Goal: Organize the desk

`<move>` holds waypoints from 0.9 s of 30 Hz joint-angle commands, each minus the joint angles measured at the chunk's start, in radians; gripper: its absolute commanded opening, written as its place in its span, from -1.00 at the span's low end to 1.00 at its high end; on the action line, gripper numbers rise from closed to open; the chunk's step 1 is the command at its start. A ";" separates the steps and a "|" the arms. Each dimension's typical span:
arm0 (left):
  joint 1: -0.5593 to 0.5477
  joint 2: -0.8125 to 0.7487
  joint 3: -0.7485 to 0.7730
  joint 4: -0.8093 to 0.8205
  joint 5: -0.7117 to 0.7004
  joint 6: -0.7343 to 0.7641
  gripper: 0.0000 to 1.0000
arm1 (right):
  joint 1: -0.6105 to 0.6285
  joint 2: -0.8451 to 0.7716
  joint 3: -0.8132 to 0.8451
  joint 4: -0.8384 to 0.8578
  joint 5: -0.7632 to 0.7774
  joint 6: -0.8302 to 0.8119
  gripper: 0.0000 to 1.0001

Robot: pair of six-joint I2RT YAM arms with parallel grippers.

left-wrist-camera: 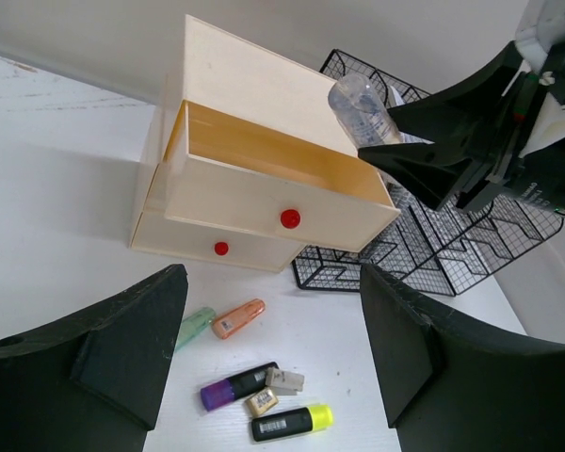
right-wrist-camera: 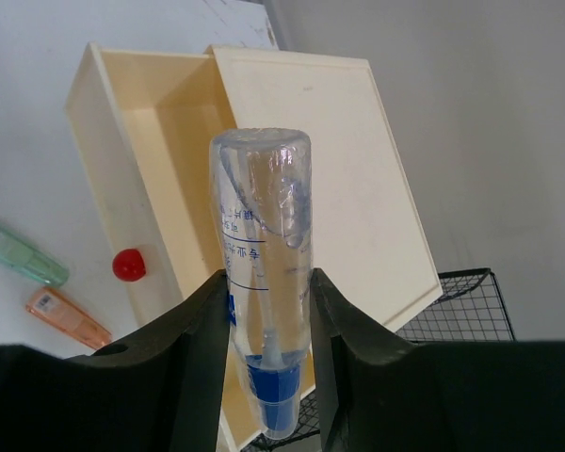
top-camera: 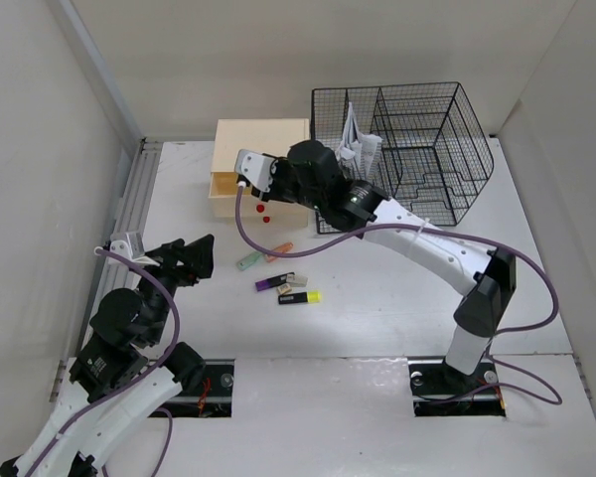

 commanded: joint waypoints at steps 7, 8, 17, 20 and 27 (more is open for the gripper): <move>0.005 -0.002 -0.007 0.053 0.008 0.006 0.42 | -0.013 0.085 0.048 0.074 0.047 -0.048 -0.53; 0.005 -0.002 -0.007 0.053 0.008 0.006 0.42 | -0.013 0.094 0.048 0.074 0.047 -0.048 -0.39; 0.005 -0.011 -0.007 0.053 0.008 0.006 0.42 | -0.013 0.065 0.057 0.093 0.065 0.010 -0.44; 0.005 -0.011 -0.007 0.053 0.008 0.006 0.42 | -0.023 0.056 0.057 0.079 0.010 0.033 -0.47; 0.005 -0.011 -0.007 0.053 0.008 0.006 0.42 | -0.075 0.024 0.069 -0.065 -0.445 0.110 -0.98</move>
